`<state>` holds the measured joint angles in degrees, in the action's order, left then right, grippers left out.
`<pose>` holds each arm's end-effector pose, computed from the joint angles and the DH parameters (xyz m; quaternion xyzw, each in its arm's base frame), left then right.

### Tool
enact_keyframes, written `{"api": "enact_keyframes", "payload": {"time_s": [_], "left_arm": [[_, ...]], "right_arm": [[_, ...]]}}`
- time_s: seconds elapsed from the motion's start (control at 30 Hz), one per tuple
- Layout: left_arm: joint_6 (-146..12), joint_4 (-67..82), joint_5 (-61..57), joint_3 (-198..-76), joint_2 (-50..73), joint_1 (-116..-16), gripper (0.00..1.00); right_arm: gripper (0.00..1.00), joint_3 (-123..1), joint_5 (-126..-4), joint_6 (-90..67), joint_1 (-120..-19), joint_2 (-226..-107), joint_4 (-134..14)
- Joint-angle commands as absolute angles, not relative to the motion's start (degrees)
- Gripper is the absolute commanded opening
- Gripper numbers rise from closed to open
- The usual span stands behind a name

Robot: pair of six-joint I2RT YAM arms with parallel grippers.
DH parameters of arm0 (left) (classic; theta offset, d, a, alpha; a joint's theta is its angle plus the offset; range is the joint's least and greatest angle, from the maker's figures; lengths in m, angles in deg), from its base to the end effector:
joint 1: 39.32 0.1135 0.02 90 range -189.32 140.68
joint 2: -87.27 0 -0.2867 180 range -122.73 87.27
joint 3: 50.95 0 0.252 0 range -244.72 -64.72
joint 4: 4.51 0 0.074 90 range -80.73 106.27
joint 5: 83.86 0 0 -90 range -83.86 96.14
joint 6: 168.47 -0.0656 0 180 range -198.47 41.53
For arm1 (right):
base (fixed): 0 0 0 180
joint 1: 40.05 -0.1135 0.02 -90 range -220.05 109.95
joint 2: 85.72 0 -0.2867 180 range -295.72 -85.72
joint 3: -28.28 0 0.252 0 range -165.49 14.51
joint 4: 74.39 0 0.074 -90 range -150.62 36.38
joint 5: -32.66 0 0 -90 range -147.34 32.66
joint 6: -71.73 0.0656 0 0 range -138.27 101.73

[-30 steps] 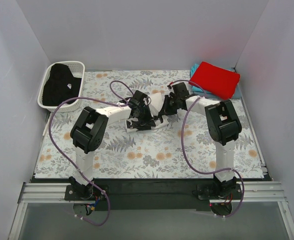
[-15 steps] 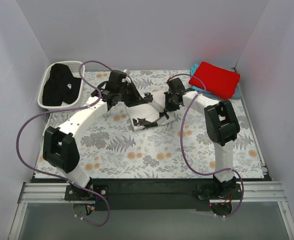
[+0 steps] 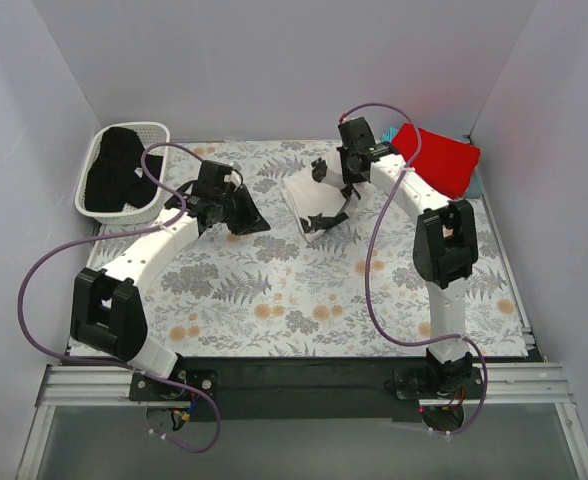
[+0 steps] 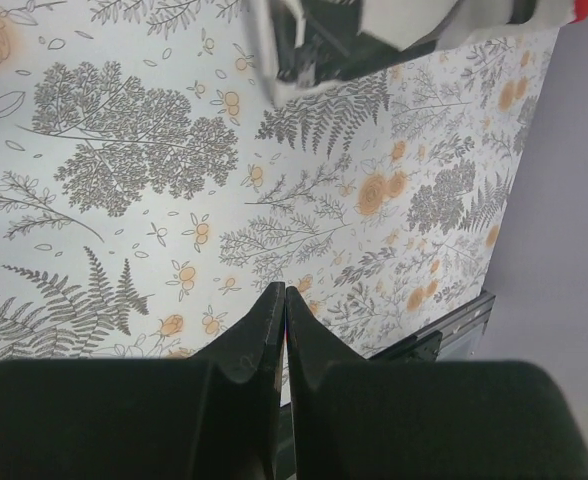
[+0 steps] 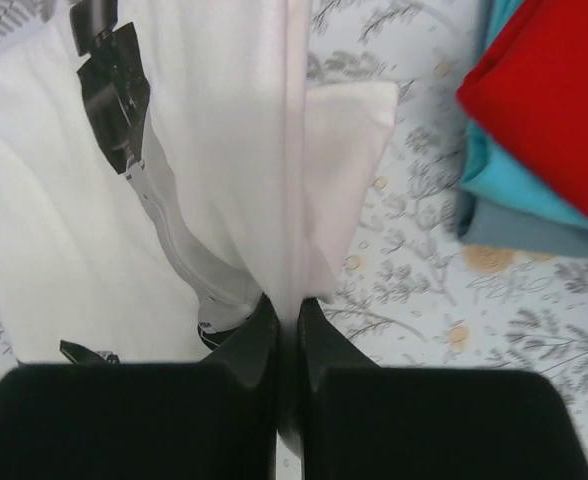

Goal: Fold and stack the t-shirts
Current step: Neatly place the folded tshirt to the corner

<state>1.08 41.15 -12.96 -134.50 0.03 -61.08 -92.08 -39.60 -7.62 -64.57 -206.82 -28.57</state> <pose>0.3136 -0.1483 0.2805 -0.3964 0.8375 -0.3635 0.0968 0.4759 0.1951 0.2566 -0.0542 0.9181 -0.0261 0.3918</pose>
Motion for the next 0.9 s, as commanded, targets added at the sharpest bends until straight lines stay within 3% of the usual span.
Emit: {"api": "enact_keyframes", "payload": {"time_s": [0.0,0.37,0.87], "left_arm": [[-0.9,41.6,-15.0,-132.9,3.9,-59.9,0.03],[-2.4,39.7,-19.0,-131.4,1.1,-58.0,0.02],[-3.3,38.4,-23.0,-132.8,-3.6,-55.5,0.02]], "right_arm": [[0.01,-98.3,-31.3,-15.2,-64.0,-208.3,-27.6],[0.01,-112.7,-22.2,-32.7,-62.8,-213.3,-29.0],[0.01,-116.7,-26.0,-43.2,-60.6,-214.8,-38.6]]}}
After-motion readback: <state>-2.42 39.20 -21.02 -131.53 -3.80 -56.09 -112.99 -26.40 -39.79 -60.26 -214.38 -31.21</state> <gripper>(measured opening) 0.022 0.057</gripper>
